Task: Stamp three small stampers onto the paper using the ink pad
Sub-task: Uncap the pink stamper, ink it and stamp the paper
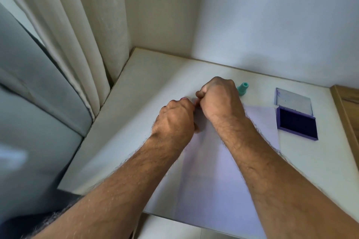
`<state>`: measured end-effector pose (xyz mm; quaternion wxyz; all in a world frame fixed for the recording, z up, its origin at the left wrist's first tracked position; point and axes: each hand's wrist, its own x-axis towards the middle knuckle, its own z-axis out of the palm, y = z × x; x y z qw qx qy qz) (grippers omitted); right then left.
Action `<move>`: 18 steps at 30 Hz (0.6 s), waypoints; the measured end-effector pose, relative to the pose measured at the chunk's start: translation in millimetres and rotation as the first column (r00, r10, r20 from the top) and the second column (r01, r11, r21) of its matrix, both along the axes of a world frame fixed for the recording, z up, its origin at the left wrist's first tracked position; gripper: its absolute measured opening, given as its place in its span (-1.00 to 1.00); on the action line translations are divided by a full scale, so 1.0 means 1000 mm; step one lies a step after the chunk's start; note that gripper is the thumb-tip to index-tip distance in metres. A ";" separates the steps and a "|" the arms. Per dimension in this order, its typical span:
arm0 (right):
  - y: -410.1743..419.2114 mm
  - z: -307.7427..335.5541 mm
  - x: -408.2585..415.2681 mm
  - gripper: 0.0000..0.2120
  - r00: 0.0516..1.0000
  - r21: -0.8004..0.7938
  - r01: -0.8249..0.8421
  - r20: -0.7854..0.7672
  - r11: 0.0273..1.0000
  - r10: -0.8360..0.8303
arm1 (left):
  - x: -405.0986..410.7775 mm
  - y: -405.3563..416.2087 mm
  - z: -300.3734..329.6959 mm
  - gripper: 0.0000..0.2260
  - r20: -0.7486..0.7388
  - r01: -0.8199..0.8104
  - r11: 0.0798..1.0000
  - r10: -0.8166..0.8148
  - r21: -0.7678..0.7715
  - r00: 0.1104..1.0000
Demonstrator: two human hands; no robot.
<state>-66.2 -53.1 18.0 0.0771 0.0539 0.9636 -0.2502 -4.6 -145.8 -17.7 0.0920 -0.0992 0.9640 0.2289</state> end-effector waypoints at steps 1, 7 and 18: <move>0.000 0.000 0.000 -0.90 1.000 0.008 -0.001 -0.025 1.000 0.001 | 0.000 0.000 -0.001 -0.70 -0.005 -0.004 1.000 0.004 -0.002 1.000; -0.002 0.002 -0.006 -0.88 1.000 0.039 0.020 -0.003 0.999 -0.020 | -0.003 -0.002 -0.006 -0.70 -0.014 0.019 1.000 -0.019 -0.019 1.000; 0.000 0.005 -0.009 -0.88 0.998 0.026 -0.004 0.070 1.000 0.002 | -0.001 -0.001 -0.008 -0.76 -0.040 0.047 0.996 -0.050 -0.073 0.998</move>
